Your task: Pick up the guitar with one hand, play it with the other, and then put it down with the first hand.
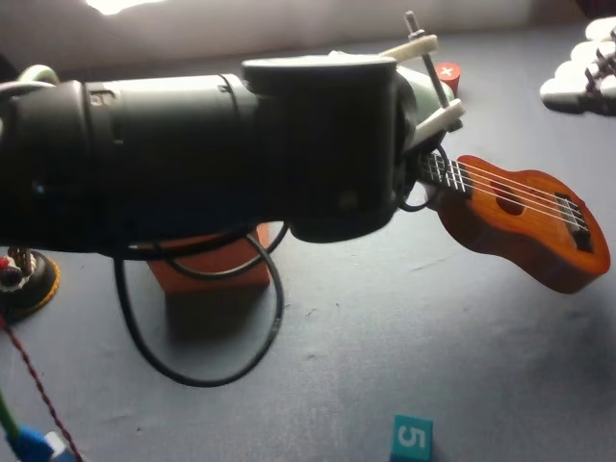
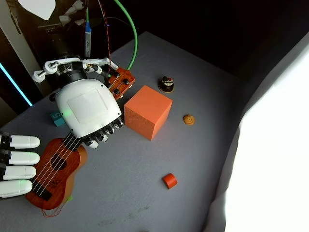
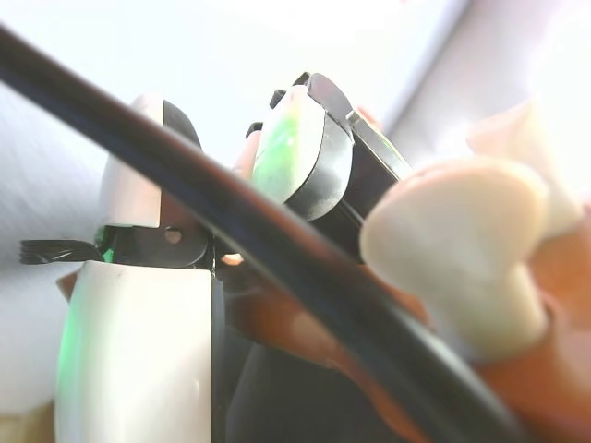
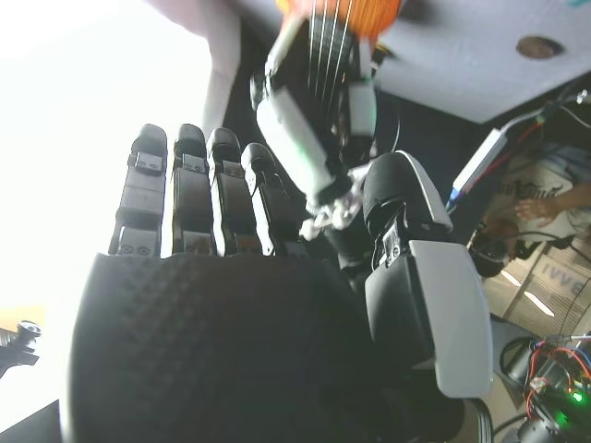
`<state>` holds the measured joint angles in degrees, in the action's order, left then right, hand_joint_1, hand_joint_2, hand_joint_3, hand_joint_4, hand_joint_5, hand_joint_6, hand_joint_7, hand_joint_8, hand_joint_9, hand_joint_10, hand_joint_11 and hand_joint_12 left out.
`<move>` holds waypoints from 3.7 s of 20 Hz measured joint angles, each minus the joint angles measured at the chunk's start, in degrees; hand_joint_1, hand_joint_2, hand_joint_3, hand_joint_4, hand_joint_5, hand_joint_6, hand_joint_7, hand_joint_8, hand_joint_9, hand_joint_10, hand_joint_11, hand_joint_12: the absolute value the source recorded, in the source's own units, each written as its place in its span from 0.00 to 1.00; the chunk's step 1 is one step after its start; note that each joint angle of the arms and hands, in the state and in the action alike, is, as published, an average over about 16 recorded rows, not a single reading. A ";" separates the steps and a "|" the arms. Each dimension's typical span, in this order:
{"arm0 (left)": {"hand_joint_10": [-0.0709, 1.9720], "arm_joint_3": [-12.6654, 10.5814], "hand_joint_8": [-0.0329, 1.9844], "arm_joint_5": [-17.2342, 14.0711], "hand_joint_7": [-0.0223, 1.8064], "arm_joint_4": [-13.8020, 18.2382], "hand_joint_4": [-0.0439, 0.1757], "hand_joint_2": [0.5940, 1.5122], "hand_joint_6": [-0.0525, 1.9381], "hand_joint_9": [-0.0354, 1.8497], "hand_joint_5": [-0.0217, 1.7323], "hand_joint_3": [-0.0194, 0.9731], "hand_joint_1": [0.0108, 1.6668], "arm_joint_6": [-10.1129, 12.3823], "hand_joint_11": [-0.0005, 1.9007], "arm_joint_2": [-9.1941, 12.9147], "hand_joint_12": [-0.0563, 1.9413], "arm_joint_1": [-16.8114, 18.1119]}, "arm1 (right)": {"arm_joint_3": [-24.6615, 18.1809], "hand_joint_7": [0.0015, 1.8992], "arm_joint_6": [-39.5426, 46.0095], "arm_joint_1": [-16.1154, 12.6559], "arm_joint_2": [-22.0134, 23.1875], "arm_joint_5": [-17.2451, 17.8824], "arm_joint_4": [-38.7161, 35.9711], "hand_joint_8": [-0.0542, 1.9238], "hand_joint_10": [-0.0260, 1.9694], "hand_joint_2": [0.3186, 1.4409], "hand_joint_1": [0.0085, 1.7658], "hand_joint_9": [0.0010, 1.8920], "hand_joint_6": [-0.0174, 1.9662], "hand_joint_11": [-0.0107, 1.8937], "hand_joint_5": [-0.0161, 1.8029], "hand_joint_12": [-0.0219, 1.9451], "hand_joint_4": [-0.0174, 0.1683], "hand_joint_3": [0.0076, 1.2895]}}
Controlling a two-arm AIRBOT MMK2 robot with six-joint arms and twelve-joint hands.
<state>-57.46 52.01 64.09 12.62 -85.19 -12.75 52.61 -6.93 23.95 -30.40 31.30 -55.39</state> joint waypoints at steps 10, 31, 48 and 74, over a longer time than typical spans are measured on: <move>0.97 5.07 0.99 -4.93 0.71 -2.93 0.20 0.55 0.98 0.75 0.68 0.00 0.86 -0.81 0.76 5.82 0.99 2.01 | -1.19 0.04 2.28 1.83 -0.17 -3.17 -3.94 0.04 0.03 0.89 0.15 0.04 0.03 0.02 0.04 0.01 0.11 0.01; 0.97 8.66 0.99 -7.73 0.70 -6.09 0.20 0.55 0.96 0.75 0.67 0.00 0.87 -3.49 0.76 9.47 0.99 4.15 | -4.72 0.09 1.46 3.23 0.05 -1.89 -7.03 0.04 0.02 0.90 0.16 0.06 0.15 0.02 0.05 0.13 0.05 0.01; 0.97 8.54 0.99 -7.66 0.70 -6.13 0.19 0.54 0.95 0.75 0.67 0.00 0.86 -4.05 0.75 9.48 0.99 4.56 | -5.86 0.09 -1.69 3.17 1.48 0.18 -7.74 0.04 0.03 0.89 0.19 0.06 0.33 0.02 0.01 0.14 0.04 0.01; 0.97 10.30 0.99 -1.94 0.70 10.33 0.19 0.55 0.97 0.74 0.68 0.00 0.87 17.97 0.74 9.18 0.99 -3.93 | -2.42 0.07 -21.67 -0.06 0.44 0.93 24.97 0.04 0.05 0.89 0.17 0.05 0.22 0.02 0.02 0.14 0.11 0.01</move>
<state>-47.16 50.07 74.42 30.58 -76.01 -16.67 50.19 -28.61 23.89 -29.95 32.23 -30.42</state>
